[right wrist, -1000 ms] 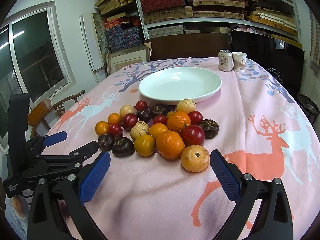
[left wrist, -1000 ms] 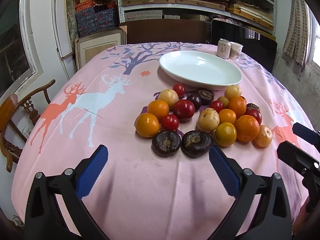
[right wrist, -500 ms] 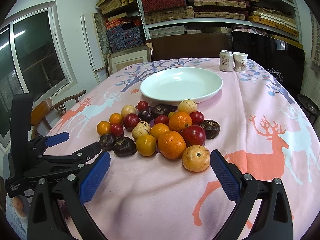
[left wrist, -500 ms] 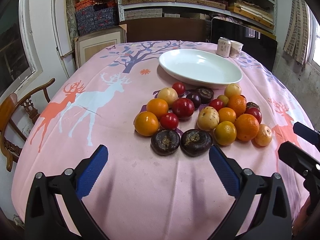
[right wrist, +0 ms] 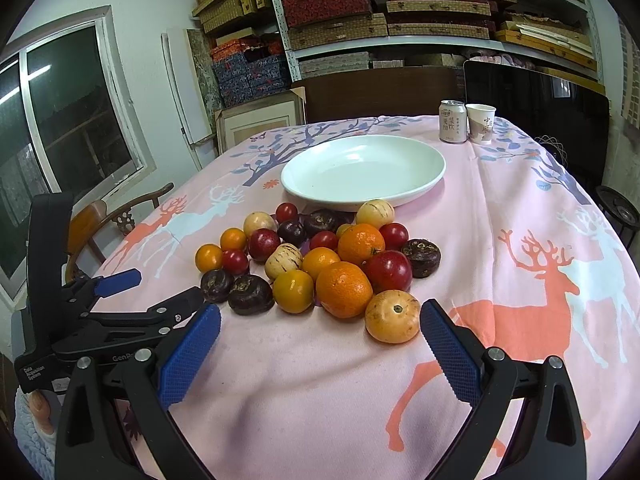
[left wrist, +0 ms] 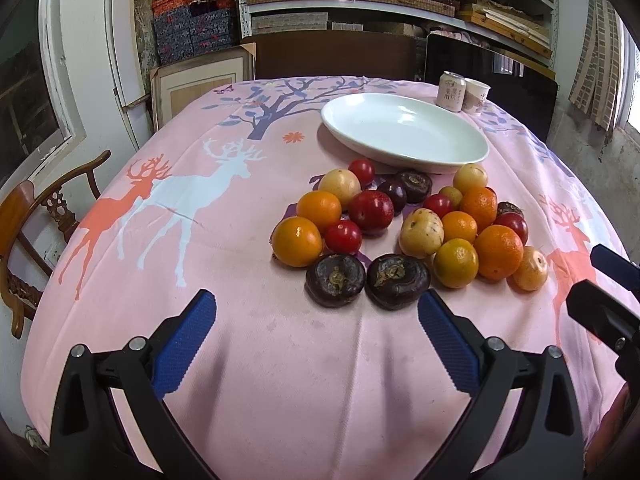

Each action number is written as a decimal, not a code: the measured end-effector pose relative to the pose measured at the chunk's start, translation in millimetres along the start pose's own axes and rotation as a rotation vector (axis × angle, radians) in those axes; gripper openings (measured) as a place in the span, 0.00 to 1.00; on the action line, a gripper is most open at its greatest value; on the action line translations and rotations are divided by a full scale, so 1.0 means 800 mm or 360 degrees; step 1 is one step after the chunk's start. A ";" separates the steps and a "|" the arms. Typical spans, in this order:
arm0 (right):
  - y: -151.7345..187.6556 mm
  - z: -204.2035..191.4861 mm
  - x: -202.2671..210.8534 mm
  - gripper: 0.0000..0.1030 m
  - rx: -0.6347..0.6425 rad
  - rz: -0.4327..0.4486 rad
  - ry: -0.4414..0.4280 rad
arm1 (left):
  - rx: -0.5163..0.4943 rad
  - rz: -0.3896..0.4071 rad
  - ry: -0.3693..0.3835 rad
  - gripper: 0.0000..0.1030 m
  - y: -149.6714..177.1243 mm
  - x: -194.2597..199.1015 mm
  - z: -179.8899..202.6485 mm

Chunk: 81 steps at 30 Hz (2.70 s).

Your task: Organize fruits

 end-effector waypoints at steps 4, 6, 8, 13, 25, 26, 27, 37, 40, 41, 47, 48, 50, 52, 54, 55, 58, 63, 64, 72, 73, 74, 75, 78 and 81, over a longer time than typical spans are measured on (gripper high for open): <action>0.000 0.001 0.000 0.97 -0.0003 -0.0001 0.0000 | 0.0001 0.0001 0.0000 0.96 0.000 0.000 0.000; 0.000 0.001 0.000 0.97 -0.0003 -0.0001 0.0001 | 0.0002 0.0000 0.0000 0.96 0.000 0.000 0.000; 0.000 0.002 0.000 0.97 -0.0002 -0.0002 0.0003 | 0.0006 -0.0004 0.0001 0.96 0.001 -0.001 -0.001; 0.000 0.001 0.000 0.97 -0.0003 -0.0001 0.0001 | 0.0009 -0.0012 0.0000 0.96 0.003 -0.003 -0.002; 0.001 0.002 0.000 0.97 -0.0009 -0.0001 -0.0003 | 0.0001 -0.0023 -0.0001 0.96 0.006 -0.005 -0.001; 0.001 0.002 0.000 0.97 -0.0011 -0.0001 -0.0004 | 0.0000 -0.0023 -0.0002 0.96 0.006 -0.005 -0.001; 0.001 0.002 -0.001 0.97 -0.0012 -0.0002 -0.0005 | -0.0001 -0.0023 -0.0002 0.96 0.006 -0.005 -0.001; 0.037 0.024 -0.029 0.97 0.0091 -0.0239 0.0156 | -0.0106 -0.0069 0.0039 0.96 0.018 -0.027 -0.009; 0.039 0.033 -0.025 0.97 0.0086 -0.0266 0.0111 | -0.0187 -0.0021 0.0013 0.96 0.018 -0.027 -0.013; 0.036 0.037 -0.019 0.97 0.0088 -0.0252 0.0084 | -0.0212 -0.0016 0.0015 0.96 0.018 -0.028 -0.015; 0.023 0.067 -0.029 0.81 0.0157 -0.0334 0.0070 | -0.0219 -0.0094 0.0158 0.96 0.014 -0.038 -0.010; 0.025 0.074 -0.038 0.72 0.0184 -0.0382 0.0093 | -0.0225 -0.0086 0.0151 0.96 0.014 -0.039 -0.009; 0.029 0.082 -0.048 0.50 0.0117 -0.0435 0.0002 | -0.0241 -0.0087 0.0125 0.96 0.017 -0.043 -0.005; 0.030 0.082 -0.057 0.45 0.0064 -0.0461 -0.0094 | -0.0255 -0.0116 0.0122 0.96 0.021 -0.047 -0.003; 0.032 0.080 -0.062 0.45 0.0081 -0.0483 -0.0096 | -0.0249 -0.0120 0.0146 0.96 0.021 -0.047 -0.001; 0.032 0.080 -0.063 0.44 0.0086 -0.0482 -0.0094 | -0.0247 -0.0125 0.0157 0.96 0.021 -0.048 -0.001; 0.030 0.077 -0.060 0.44 0.0084 -0.0456 -0.0127 | -0.0255 -0.0149 0.0207 0.96 0.023 -0.049 0.004; 0.024 0.082 -0.051 0.44 0.0016 -0.0396 -0.0180 | -0.0250 -0.0122 0.0276 0.96 0.007 -0.043 0.013; 0.022 0.087 -0.048 0.44 -0.0022 -0.0374 -0.0193 | -0.0246 -0.0100 0.0275 0.96 0.000 -0.043 0.013; 0.020 0.102 -0.046 0.44 -0.0146 -0.0324 -0.0228 | -0.0346 -0.0191 0.0272 0.50 0.007 -0.062 0.035; 0.021 0.101 -0.046 0.44 -0.0144 -0.0324 -0.0230 | -0.0340 -0.0224 0.0307 0.49 0.009 -0.064 0.037; 0.021 0.101 -0.045 0.44 -0.0143 -0.0324 -0.0232 | -0.0320 -0.0234 0.0318 0.49 0.009 -0.066 0.037; 0.020 0.100 -0.045 0.44 -0.0142 -0.0323 -0.0233 | -0.0305 -0.0240 0.0323 0.48 0.006 -0.069 0.037; 0.020 0.101 -0.045 0.44 -0.0143 -0.0319 -0.0229 | -0.0358 -0.0194 0.0257 0.48 -0.003 -0.077 0.046; 0.020 0.102 -0.043 0.44 -0.0147 -0.0302 -0.0224 | -0.0393 -0.0164 0.0268 0.40 -0.005 -0.077 0.052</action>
Point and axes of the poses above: each gripper's, at about its wrist camera, not at the fingertips, and x roughly against the way its jaws point, z to its right, y to its underside, the point moved 10 cm from there along -x, roughly the way its jaws point, and after that the axes turned 15 degrees about -y, right-handed, at the moved point
